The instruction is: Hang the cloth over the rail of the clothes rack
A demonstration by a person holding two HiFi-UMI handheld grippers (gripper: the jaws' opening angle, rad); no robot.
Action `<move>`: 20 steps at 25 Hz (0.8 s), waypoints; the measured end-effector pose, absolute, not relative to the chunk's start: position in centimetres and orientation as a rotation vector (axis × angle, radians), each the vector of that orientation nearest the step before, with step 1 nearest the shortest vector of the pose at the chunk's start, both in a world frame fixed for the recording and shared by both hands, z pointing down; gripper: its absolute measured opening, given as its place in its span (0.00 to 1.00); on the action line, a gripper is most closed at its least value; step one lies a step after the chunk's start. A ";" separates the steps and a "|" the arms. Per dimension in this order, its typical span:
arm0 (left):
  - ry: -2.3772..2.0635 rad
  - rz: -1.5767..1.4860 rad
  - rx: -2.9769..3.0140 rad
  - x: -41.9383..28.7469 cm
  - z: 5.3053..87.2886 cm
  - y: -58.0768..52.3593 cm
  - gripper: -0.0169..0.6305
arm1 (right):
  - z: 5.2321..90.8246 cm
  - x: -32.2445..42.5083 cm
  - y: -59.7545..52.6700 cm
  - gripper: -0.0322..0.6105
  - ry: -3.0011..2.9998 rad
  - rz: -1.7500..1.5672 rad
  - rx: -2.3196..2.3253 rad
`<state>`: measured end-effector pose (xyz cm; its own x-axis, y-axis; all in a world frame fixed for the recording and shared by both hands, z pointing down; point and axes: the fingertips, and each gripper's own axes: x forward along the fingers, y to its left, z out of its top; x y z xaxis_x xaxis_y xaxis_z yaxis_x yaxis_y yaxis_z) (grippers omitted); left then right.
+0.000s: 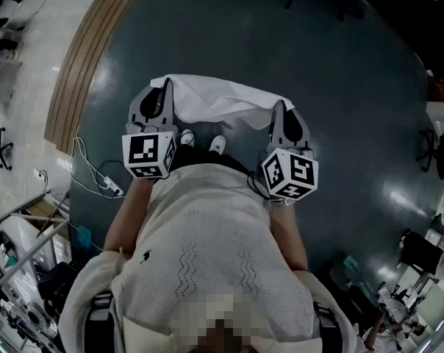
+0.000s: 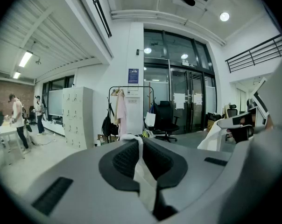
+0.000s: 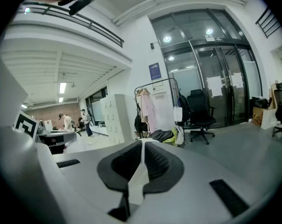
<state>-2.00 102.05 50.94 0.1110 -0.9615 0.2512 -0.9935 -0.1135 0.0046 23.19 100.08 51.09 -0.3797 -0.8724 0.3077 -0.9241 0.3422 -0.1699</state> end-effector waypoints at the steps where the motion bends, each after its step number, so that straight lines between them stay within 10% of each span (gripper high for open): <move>1: -1.972 0.279 2.202 -1.9 51.0 102.1 0.07 | 51.2 23.4 100.0 0.09 -2.435 0.481 1.648; 20: -1.992 0.287 2.122 -7.4 53.0 95.6 0.07 | 52.9 20.2 93.0 0.09 -2.375 0.529 1.643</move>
